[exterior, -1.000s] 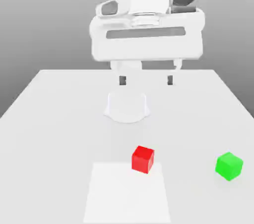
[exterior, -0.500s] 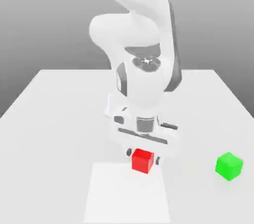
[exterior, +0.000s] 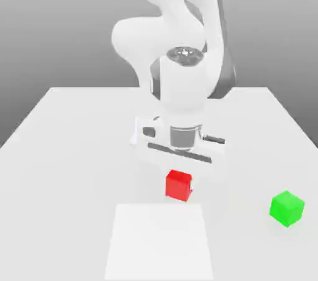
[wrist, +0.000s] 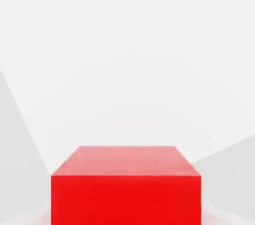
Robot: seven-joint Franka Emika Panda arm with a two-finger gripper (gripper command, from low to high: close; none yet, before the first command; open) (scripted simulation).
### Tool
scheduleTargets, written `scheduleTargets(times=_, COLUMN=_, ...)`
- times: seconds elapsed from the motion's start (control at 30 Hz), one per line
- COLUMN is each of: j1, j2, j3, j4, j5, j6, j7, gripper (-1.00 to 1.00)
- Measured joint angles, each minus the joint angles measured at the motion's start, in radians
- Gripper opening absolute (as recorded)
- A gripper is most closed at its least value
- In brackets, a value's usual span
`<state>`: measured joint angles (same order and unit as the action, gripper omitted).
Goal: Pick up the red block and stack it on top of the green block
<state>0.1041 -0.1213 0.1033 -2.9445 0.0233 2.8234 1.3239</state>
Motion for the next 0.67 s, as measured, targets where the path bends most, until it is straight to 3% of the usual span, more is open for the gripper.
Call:
scheduleTargets(times=0.33, j1=0.298, j2=0.123, j3=0.181, j4=0.293, j5=-0.035, j6=-0.172, j7=-0.202, gripper=-1.00)
scheduleTargets(times=0.53, j1=0.358, j2=0.292, j3=0.144, j4=0.347, j5=-0.140, j6=-0.060, j7=-0.161, gripper=-1.00)
scheduleTargets(times=0.57, j1=0.367, j2=0.323, j3=0.131, j4=0.349, j5=-0.161, j6=-0.033, j7=-0.146, gripper=1.00)
scheduleTargets(times=0.67, j1=0.367, j2=0.323, j3=0.131, j4=0.349, j5=-0.161, j6=-0.033, j7=-0.146, gripper=1.00)
